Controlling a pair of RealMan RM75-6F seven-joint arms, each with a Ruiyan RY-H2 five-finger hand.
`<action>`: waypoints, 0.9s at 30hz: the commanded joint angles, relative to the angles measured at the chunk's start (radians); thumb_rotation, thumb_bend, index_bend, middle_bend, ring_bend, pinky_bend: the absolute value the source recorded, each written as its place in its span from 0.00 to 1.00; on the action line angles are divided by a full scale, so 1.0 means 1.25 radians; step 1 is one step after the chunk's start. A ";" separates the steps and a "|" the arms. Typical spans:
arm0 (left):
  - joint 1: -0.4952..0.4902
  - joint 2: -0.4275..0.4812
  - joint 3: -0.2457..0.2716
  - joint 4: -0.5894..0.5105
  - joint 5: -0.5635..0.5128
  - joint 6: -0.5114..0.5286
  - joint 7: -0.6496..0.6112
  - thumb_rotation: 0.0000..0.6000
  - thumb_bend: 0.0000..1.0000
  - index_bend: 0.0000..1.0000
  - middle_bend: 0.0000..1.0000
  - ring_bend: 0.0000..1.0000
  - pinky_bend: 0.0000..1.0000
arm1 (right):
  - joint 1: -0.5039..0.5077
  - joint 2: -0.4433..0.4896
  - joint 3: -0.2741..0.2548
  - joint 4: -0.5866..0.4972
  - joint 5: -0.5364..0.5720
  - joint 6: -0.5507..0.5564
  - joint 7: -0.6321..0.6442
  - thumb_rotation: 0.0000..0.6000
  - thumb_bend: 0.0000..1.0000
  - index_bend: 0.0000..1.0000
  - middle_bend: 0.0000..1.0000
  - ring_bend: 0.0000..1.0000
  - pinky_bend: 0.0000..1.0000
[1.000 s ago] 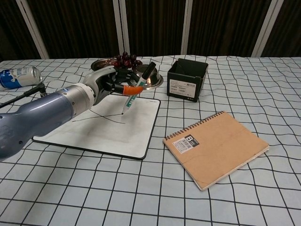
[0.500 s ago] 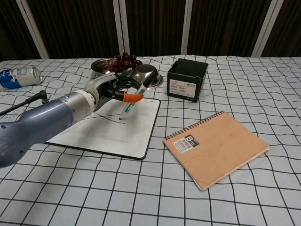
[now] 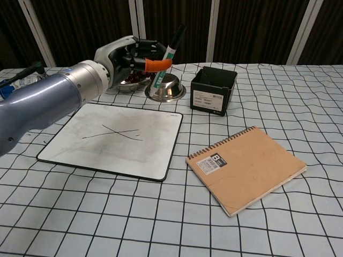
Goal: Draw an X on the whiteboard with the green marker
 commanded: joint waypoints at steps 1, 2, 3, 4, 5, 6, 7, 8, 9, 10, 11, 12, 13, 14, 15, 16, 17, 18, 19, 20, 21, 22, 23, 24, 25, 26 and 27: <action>0.021 0.079 0.037 -0.055 -0.014 -0.002 0.145 1.00 0.52 0.68 0.19 0.00 0.02 | 0.000 0.003 -0.001 0.000 0.003 -0.002 -0.001 1.00 0.35 0.00 0.00 0.00 0.00; 0.028 0.095 0.049 -0.065 -0.022 -0.003 0.180 1.00 0.52 0.68 0.19 0.00 0.02 | -0.001 0.003 -0.001 -0.001 0.003 -0.001 -0.001 1.00 0.35 0.00 0.00 0.00 0.00; 0.040 0.118 0.067 -0.080 -0.032 0.002 0.233 1.00 0.52 0.68 0.19 0.00 0.03 | -0.002 0.005 -0.002 -0.001 0.004 -0.002 -0.002 1.00 0.35 0.00 0.00 0.00 0.00; 0.047 0.132 0.078 -0.090 -0.041 0.006 0.268 1.00 0.51 0.68 0.19 0.00 0.03 | -0.002 0.005 -0.002 -0.002 0.004 -0.002 -0.003 1.00 0.35 0.00 0.00 0.00 0.00; 0.056 0.145 0.091 -0.099 -0.051 0.012 0.307 1.00 0.51 0.68 0.19 0.00 0.02 | -0.002 0.006 -0.003 -0.002 0.004 -0.002 -0.005 1.00 0.35 0.00 0.00 0.00 0.00; 0.063 0.157 0.102 -0.108 -0.062 0.019 0.343 1.00 0.51 0.68 0.19 0.00 0.02 | -0.002 0.006 -0.003 -0.003 0.003 -0.002 -0.007 1.00 0.35 0.00 0.00 0.00 0.00; 0.072 0.170 0.114 -0.115 -0.070 0.027 0.380 1.00 0.51 0.68 0.19 0.00 0.02 | -0.002 0.006 -0.003 -0.004 0.003 -0.002 -0.008 1.00 0.35 0.00 0.00 0.00 0.00; 0.079 0.181 0.126 -0.122 -0.077 0.036 0.414 1.00 0.51 0.68 0.19 0.00 0.02 | -0.001 0.006 -0.004 -0.005 0.002 -0.003 -0.009 1.00 0.35 0.00 0.00 0.00 0.00; 0.086 0.192 0.138 -0.126 -0.084 0.043 0.449 1.00 0.51 0.68 0.19 0.00 0.02 | -0.002 0.007 -0.004 -0.005 0.002 -0.003 -0.010 1.00 0.35 0.00 0.00 0.00 0.00; 0.092 0.202 0.150 -0.130 -0.089 0.049 0.479 1.00 0.51 0.68 0.19 0.00 0.02 | -0.002 0.007 -0.004 -0.007 0.002 -0.003 -0.011 1.00 0.35 0.00 0.00 0.00 0.00; 0.100 0.216 0.169 -0.132 -0.094 0.057 0.522 1.00 0.51 0.68 0.18 0.00 0.02 | -0.001 0.007 -0.004 -0.007 0.002 -0.003 -0.013 1.00 0.35 0.00 0.00 0.00 0.00; 0.104 0.226 0.183 -0.132 -0.095 0.059 0.552 1.00 0.51 0.67 0.18 0.00 0.02 | -0.001 0.006 -0.005 -0.007 0.002 -0.004 -0.015 1.00 0.35 0.00 0.00 0.00 0.00; 0.106 0.236 0.198 -0.130 -0.095 0.059 0.580 1.00 0.50 0.67 0.18 0.00 0.02 | 0.000 0.006 -0.005 -0.008 0.002 -0.005 -0.017 1.00 0.35 0.00 0.00 0.00 0.00; 0.109 0.245 0.212 -0.127 -0.093 0.060 0.610 1.00 0.50 0.66 0.17 0.00 0.02 | 0.000 0.006 -0.005 -0.008 0.003 -0.007 -0.019 1.00 0.35 0.00 0.00 0.00 0.00; 0.111 0.253 0.224 -0.123 -0.093 0.061 0.637 1.00 0.50 0.66 0.17 0.00 0.02 | 0.001 0.006 -0.005 -0.009 0.004 -0.008 -0.021 1.00 0.35 0.00 0.00 0.00 0.00; 0.112 0.259 0.236 -0.119 -0.093 0.061 0.662 1.00 0.49 0.66 0.17 0.00 0.02 | 0.001 0.006 -0.006 -0.010 0.003 -0.008 -0.024 1.00 0.35 0.00 0.00 0.00 0.00; 0.113 0.264 0.249 -0.111 -0.092 0.060 0.689 1.00 0.49 0.66 0.16 0.00 0.02 | 0.002 0.005 -0.006 -0.010 0.003 -0.008 -0.026 1.00 0.35 0.00 0.00 0.00 0.00; 0.114 0.268 0.261 -0.104 -0.095 0.058 0.717 1.00 0.49 0.65 0.16 0.00 0.02 | 0.002 0.004 -0.006 -0.011 0.002 -0.007 -0.030 1.00 0.35 0.00 0.00 0.00 0.00; 0.113 0.270 0.268 -0.099 -0.096 0.056 0.735 1.00 0.49 0.65 0.16 0.00 0.02 | 0.002 0.004 -0.006 -0.012 0.002 -0.008 -0.032 1.00 0.35 0.00 0.00 0.00 0.00; 0.113 0.271 0.272 -0.095 -0.097 0.055 0.744 1.00 0.49 0.65 0.16 0.00 0.02 | 0.002 0.004 -0.006 -0.012 0.002 -0.008 -0.033 1.00 0.35 0.00 0.00 0.00 0.00; 0.113 0.272 0.279 -0.089 -0.099 0.055 0.763 1.00 0.49 0.64 0.16 0.00 0.02 | 0.002 0.004 -0.006 -0.012 0.002 -0.008 -0.034 1.00 0.35 0.00 0.00 0.00 0.00; 0.113 0.271 0.282 -0.085 -0.101 0.055 0.776 1.00 0.48 0.64 0.15 0.00 0.02 | 0.002 0.004 -0.006 -0.012 0.003 -0.008 -0.035 1.00 0.35 0.00 0.00 0.00 0.00; 0.113 0.269 0.284 -0.082 -0.103 0.056 0.785 1.00 0.48 0.63 0.15 0.00 0.01 | 0.002 0.004 -0.006 -0.012 0.004 -0.008 -0.036 1.00 0.35 0.00 0.00 0.00 0.00; 0.113 0.266 0.286 -0.078 -0.107 0.058 0.795 1.00 0.48 0.63 0.14 0.00 0.01 | 0.002 0.004 -0.006 -0.012 0.005 -0.008 -0.036 1.00 0.35 0.00 0.00 0.00 0.00; 0.113 0.265 0.287 -0.076 -0.111 0.057 0.801 1.00 0.47 0.62 0.13 0.00 0.01 | 0.002 0.004 -0.006 -0.011 0.006 -0.008 -0.036 1.00 0.35 0.00 0.00 0.00 0.00; 0.113 0.264 0.287 -0.075 -0.116 0.055 0.807 1.00 0.46 0.61 0.12 0.00 0.00 | 0.001 0.003 -0.006 -0.011 0.006 -0.008 -0.036 1.00 0.35 0.00 0.00 0.00 0.00; 0.112 0.263 0.289 -0.073 -0.121 0.052 0.814 1.00 0.45 0.59 0.11 0.00 0.00 | 0.001 0.003 -0.005 -0.011 0.007 -0.007 -0.036 1.00 0.35 0.00 0.00 0.00 0.00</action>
